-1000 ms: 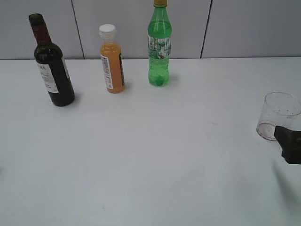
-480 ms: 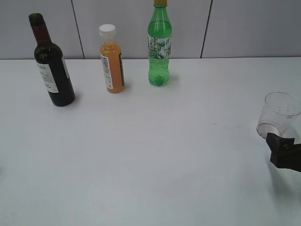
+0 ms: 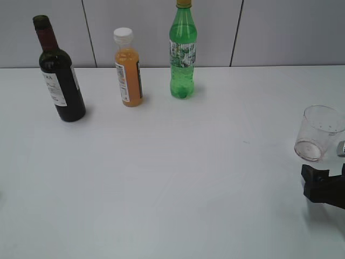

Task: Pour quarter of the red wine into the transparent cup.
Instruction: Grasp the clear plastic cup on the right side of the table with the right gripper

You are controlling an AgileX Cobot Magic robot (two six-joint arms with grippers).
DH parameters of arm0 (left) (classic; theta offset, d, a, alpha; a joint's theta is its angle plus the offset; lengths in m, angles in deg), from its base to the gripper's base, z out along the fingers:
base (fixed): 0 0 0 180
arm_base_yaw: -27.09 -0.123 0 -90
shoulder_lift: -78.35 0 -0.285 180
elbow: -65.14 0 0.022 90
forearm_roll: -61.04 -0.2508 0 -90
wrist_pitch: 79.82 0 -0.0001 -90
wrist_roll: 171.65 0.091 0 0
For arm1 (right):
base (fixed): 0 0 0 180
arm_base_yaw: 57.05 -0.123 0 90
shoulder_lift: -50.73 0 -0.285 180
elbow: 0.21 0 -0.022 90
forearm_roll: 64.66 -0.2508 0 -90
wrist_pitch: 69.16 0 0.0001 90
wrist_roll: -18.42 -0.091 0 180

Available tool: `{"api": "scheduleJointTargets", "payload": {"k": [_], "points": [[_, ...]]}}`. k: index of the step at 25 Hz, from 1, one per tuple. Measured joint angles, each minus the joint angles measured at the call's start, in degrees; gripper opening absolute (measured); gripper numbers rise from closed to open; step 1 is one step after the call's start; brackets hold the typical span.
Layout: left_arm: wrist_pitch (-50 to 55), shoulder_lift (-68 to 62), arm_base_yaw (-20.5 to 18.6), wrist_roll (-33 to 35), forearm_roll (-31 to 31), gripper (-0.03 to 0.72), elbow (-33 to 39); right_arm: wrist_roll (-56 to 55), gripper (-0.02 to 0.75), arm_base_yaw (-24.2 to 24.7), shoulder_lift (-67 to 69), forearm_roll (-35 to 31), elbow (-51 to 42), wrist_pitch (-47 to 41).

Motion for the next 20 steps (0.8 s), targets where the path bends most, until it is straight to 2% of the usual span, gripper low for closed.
{"api": "scheduleJointTargets", "payload": {"k": [7,12,20], "points": [[0.0,0.0,0.0,0.0,0.0,0.585,0.0,0.0,0.678,0.0,0.5,-0.2,1.0,0.2],[0.0,0.0,0.0,0.0,0.0,0.585,0.0,0.0,0.676,0.0,0.6,-0.3,5.1,0.0],[0.0,0.0,0.0,0.0,0.0,0.585,0.0,0.0,0.671,0.0,0.7,-0.6,8.2,-5.2]]}}
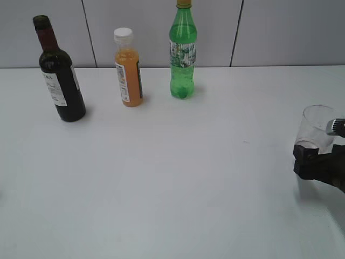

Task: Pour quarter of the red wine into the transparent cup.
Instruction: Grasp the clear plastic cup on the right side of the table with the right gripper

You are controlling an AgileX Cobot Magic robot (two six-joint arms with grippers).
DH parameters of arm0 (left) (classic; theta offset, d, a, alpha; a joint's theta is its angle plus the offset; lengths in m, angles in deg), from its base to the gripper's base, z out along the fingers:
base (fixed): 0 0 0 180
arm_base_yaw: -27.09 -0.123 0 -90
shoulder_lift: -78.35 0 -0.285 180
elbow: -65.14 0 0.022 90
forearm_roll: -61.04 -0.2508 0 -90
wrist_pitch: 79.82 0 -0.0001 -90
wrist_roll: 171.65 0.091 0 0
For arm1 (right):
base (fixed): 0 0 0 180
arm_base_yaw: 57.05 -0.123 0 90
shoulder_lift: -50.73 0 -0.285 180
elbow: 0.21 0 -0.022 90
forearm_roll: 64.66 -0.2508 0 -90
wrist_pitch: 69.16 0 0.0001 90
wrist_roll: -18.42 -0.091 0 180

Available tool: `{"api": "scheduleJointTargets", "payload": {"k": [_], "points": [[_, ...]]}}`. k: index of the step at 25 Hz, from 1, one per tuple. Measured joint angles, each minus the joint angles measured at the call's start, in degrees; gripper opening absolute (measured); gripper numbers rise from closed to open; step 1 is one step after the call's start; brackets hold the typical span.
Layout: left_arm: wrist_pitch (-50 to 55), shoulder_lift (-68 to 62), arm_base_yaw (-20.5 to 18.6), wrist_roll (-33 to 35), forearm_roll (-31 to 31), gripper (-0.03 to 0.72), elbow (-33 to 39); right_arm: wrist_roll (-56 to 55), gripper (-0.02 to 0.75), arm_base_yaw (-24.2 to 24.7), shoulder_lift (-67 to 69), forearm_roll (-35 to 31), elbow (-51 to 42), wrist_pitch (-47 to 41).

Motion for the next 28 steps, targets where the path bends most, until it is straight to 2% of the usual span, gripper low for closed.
{"api": "scheduleJointTargets", "payload": {"k": [13,28], "points": [[0.0,0.0,0.0,0.0,0.0,0.585,0.0,0.0,0.669,0.0,6.5,-1.9,2.7,-1.1],[0.0,0.0,0.0,0.0,0.0,0.585,0.0,0.0,0.668,0.0,11.8,-2.7,8.3,2.3]]}}
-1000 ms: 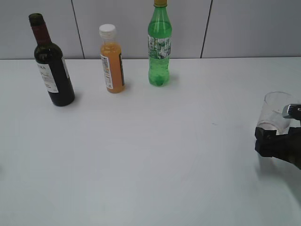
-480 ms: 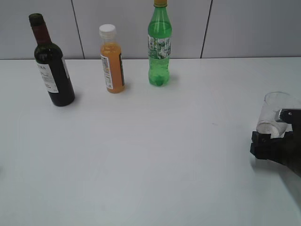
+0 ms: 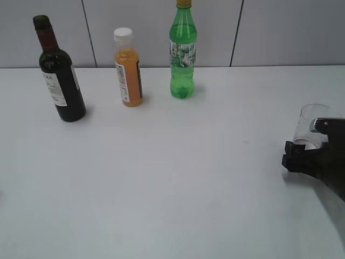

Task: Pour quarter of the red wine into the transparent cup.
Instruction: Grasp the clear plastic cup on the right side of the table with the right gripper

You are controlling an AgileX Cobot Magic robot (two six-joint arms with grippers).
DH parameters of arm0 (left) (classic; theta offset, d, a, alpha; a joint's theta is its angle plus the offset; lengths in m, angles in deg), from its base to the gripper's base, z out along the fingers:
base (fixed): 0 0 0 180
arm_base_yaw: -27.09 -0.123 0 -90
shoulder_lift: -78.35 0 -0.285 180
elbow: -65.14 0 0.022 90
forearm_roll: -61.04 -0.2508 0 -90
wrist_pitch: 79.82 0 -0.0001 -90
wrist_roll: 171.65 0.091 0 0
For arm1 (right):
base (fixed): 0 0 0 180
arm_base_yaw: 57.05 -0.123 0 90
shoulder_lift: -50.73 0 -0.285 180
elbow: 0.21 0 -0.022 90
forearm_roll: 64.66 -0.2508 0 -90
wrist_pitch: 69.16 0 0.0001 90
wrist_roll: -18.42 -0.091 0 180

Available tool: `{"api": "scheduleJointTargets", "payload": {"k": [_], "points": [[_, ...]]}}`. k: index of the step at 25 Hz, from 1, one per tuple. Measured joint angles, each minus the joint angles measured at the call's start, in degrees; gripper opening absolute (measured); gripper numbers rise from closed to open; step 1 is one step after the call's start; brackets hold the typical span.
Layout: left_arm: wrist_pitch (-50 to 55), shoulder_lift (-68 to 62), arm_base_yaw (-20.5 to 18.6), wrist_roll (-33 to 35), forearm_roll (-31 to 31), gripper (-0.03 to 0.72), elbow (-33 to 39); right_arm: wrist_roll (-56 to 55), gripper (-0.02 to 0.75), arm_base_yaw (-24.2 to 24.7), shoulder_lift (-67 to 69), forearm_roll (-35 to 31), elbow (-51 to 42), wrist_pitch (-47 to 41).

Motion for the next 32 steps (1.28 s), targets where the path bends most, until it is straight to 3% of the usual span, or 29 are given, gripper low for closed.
{"api": "scheduleJointTargets", "payload": {"k": [18,24,29,32], "points": [[0.0,0.0,0.0,0.0,0.0,0.585,0.0,0.3,0.643,3.1,0.4,4.1,5.1,-4.6],[0.0,0.0,0.0,0.0,0.0,0.585,0.0,0.3,0.559,3.1,0.4,4.1,5.2,-4.7],[0.0,0.0,0.0,0.0,0.0,0.585,0.0,0.3,0.555,3.1,0.4,4.4,5.2,-4.7],[0.0,0.0,0.0,0.0,0.0,0.585,0.0,0.3,0.552,3.2,-1.0,8.2,5.2,-5.9]]}}
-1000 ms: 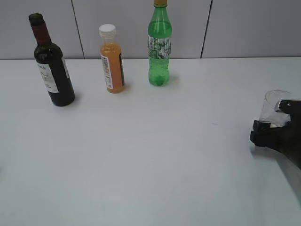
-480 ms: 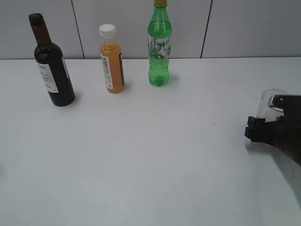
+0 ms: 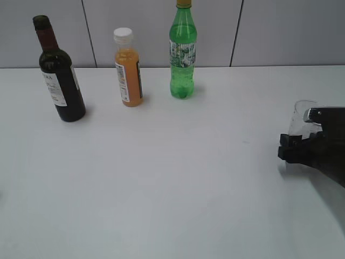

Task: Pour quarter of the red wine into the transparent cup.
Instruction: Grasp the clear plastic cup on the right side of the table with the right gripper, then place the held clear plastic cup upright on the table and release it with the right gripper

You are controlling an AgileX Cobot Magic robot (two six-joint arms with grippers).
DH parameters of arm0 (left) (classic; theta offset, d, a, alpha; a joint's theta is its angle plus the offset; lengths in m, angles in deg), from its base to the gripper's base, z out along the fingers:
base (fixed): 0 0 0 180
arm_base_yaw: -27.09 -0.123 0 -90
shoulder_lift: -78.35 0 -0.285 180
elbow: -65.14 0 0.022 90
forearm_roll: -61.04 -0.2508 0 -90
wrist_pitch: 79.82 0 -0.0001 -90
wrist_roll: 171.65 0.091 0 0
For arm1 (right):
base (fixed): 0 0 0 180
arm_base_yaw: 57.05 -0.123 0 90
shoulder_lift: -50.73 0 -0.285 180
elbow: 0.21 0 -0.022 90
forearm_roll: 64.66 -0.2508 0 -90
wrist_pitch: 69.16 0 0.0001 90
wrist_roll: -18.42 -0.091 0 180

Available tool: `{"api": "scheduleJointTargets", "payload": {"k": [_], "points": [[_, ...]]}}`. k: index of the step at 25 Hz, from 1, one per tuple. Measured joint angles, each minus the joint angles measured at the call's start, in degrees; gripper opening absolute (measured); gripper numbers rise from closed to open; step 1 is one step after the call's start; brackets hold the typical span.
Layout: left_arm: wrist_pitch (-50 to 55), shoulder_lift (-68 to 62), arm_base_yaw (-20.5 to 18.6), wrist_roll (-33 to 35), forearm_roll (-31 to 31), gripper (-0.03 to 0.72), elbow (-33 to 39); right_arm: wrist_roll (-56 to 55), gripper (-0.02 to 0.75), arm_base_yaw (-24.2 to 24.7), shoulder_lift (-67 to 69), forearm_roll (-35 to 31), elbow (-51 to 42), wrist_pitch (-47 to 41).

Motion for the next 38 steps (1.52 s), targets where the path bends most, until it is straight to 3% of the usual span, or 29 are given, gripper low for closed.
{"api": "scheduleJointTargets", "payload": {"k": [7,12,15,20,25,31,38], "points": [[0.0,0.0,0.0,0.0,0.0,0.585,0.0,0.0,0.551,0.1,-7.6,19.7,-0.1,1.1],[0.0,0.0,0.0,0.0,0.0,0.585,0.0,-2.3,0.551,0.1,-7.9,46.7,3.5,1.6],[0.0,0.0,0.0,0.0,0.0,0.585,0.0,-3.8,0.551,0.0,-7.9,59.5,6.9,1.6],[0.0,0.0,0.0,0.0,0.0,0.585,0.0,-7.4,0.551,-1.6,-7.4,65.0,12.1,1.6],[0.0,0.0,0.0,0.0,0.0,0.585,0.0,-11.6,0.551,-7.4,-2.1,71.6,17.6,2.5],[0.0,0.0,0.0,0.0,0.0,0.585,0.0,-13.5,0.551,-14.0,4.6,73.0,25.7,3.1],[0.0,0.0,0.0,0.0,0.0,0.585,0.0,-20.1,0.551,-17.2,11.3,73.3,35.4,3.3]]}}
